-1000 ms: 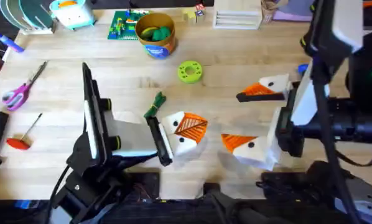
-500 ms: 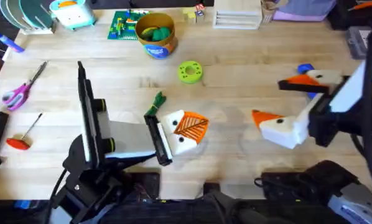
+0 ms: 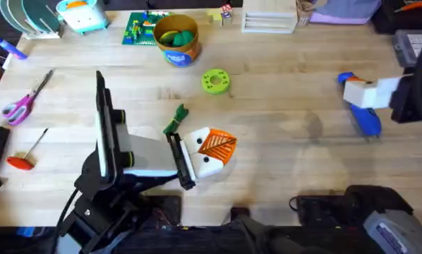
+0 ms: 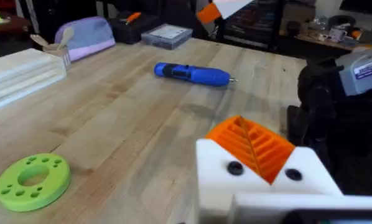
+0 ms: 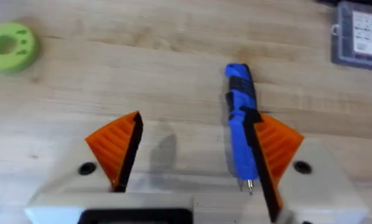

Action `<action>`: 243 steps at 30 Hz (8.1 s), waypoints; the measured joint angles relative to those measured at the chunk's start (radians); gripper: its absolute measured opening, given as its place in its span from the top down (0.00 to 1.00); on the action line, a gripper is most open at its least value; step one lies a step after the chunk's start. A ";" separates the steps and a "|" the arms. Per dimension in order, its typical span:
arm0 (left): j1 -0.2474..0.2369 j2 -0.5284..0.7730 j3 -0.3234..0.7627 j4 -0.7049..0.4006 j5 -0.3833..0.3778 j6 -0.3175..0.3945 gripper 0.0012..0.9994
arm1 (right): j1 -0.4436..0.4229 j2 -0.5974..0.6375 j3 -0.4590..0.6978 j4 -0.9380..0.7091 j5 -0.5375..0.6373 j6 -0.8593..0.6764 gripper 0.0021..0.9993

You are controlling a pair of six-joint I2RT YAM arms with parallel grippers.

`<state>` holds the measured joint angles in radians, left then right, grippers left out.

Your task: Pick up the gripper from the table and insert it into the empty holder that is missing its gripper. Then pick up a screw, insert it into the mounting hole, and use the screwdriver to tighten it. Finally, clean up the table by picking up the vegetable and placing it into the bucket.

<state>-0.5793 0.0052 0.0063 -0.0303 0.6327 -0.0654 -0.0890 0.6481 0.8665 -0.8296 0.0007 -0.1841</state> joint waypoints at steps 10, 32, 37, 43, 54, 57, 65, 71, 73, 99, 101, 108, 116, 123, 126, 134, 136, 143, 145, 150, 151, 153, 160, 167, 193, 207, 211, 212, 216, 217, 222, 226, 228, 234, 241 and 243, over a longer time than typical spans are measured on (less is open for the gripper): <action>0.000 0.000 0.000 0.000 0.000 0.000 0.99 | -0.130 0.244 -0.002 0.073 0.006 -0.014 0.01; 0.000 0.000 0.000 -0.018 0.000 -0.003 0.99 | -0.300 0.859 0.291 0.017 -0.058 -0.374 0.01; 0.000 0.000 0.000 -0.018 0.000 -0.003 0.99 | -0.312 0.976 0.296 0.018 -0.058 -0.427 0.01; 0.000 0.000 0.000 -0.018 0.000 -0.003 0.99 | -0.315 1.035 0.296 0.058 -0.058 -0.445 0.01; 0.000 0.000 0.000 -0.018 0.000 -0.003 0.99 | -0.316 1.079 0.298 0.134 -0.058 -0.449 0.01; 0.000 0.000 0.000 -0.018 0.000 -0.003 0.99 | -0.316 1.101 0.298 0.126 -0.058 -0.449 0.01; 0.000 0.000 0.000 -0.018 0.000 -0.003 0.99 | -0.317 1.137 0.300 0.121 -0.068 -0.449 0.05; 0.000 0.000 0.000 -0.018 0.000 -0.003 0.99 | -0.317 1.137 0.300 0.124 -0.070 -0.449 0.15; 0.000 0.000 0.000 -0.018 0.000 -0.003 0.99 | -0.317 1.138 0.300 0.126 -0.069 -0.449 0.20; 0.000 0.000 0.000 -0.018 0.000 -0.003 0.99 | -0.321 1.154 0.317 0.119 -0.063 -0.449 0.93; 0.000 0.000 0.000 -0.018 0.000 -0.003 0.99 | -0.321 1.154 0.317 0.118 -0.064 -0.449 0.93; 0.000 0.000 0.000 -0.018 0.000 -0.003 0.99 | -0.320 1.154 0.317 0.116 -0.047 -0.449 0.93; 0.000 0.000 0.000 -0.018 0.000 -0.003 0.99 | -0.321 1.093 0.316 0.098 -0.031 -0.448 0.93; 0.000 0.000 0.000 -0.018 0.000 -0.003 0.99 | -0.321 0.907 0.316 0.096 -0.031 -0.369 0.93; 0.000 0.000 0.000 -0.018 0.000 -0.003 0.99 | -0.321 0.808 0.316 0.094 -0.031 -0.307 0.93; 0.000 0.000 0.000 -0.018 0.000 -0.003 0.99 | -0.320 0.574 0.316 0.088 -0.146 -0.148 0.93; 0.000 0.000 0.000 -0.018 0.000 -0.003 0.99 | -0.318 0.531 0.316 0.087 -0.163 -0.116 0.93; 0.000 0.000 0.000 -0.018 0.000 -0.003 0.99 | -0.266 0.351 0.310 0.089 -0.179 -0.036 0.93; 0.000 0.000 0.000 -0.018 0.000 -0.003 0.99 | -0.246 0.282 0.295 0.095 -0.186 -0.027 0.93; 0.000 0.000 0.000 -0.018 0.000 -0.003 0.99 | -0.240 0.096 0.172 0.155 -0.202 0.013 0.93; 0.000 0.000 0.000 -0.018 0.000 -0.003 0.99 | -0.240 0.051 0.125 0.196 -0.217 0.031 0.93; 0.000 0.000 0.000 -0.018 0.000 -0.003 0.99 | -0.240 -0.032 0.031 0.296 -0.263 0.076 0.93; 0.000 0.000 0.000 -0.021 0.000 -0.003 0.99 | -0.240 -0.347 -0.272 0.626 -0.398 0.259 0.93; 0.000 0.000 0.000 -0.022 0.000 -0.003 0.99 | -0.222 -0.504 -0.436 0.983 -0.523 0.422 0.93; 0.000 0.000 0.000 -0.022 0.000 -0.003 0.99 | 0.412 0.046 -0.479 1.690 -0.606 0.521 0.93; 0.000 0.000 0.000 -0.022 0.000 -0.003 0.99 | 0.686 0.280 -0.304 1.721 -0.587 0.521 0.93; 0.000 0.000 0.000 -0.022 0.000 -0.003 0.99 | 0.741 0.316 -0.298 1.787 -0.588 0.521 0.93; 0.000 0.000 0.000 -0.023 0.000 -0.003 0.99 | 0.752 0.325 -0.296 1.792 -0.587 0.521 0.93; 0.000 0.000 0.000 -0.022 0.000 -0.003 0.99 | 0.815 0.368 -0.295 1.794 -0.585 0.521 0.93; 0.000 0.000 0.000 -0.022 0.000 -0.003 0.99 | 0.821 0.372 -0.295 1.794 -0.585 0.521 0.93; 0.000 0.000 0.000 -0.022 0.000 -0.003 0.99 | 0.826 0.373 -0.295 1.795 -0.586 0.522 0.93; 0.000 0.000 0.000 -0.022 0.000 -0.003 0.99 | 0.827 0.373 -0.295 1.794 -0.594 0.522 0.93; 0.000 0.000 0.000 -0.022 0.000 -0.003 0.99 | 0.827 0.373 -0.295 1.790 -0.597 0.522 0.93; 0.000 0.000 0.000 -0.022 0.000 -0.003 0.99 | 0.827 0.373 -0.295 1.749 -0.597 0.525 0.93; 0.000 0.000 0.000 -0.022 0.000 -0.003 0.99 | 0.827 0.373 -0.295 1.744 -0.597 0.525 0.93; 0.000 0.000 0.000 -0.022 0.000 -0.003 0.99 | 0.828 0.373 -0.295 1.744 -0.597 0.525 0.93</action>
<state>-0.5793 0.0051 0.0063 -0.0525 0.6331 -0.0689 0.7387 1.0214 0.5716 0.9142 -0.5968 0.3408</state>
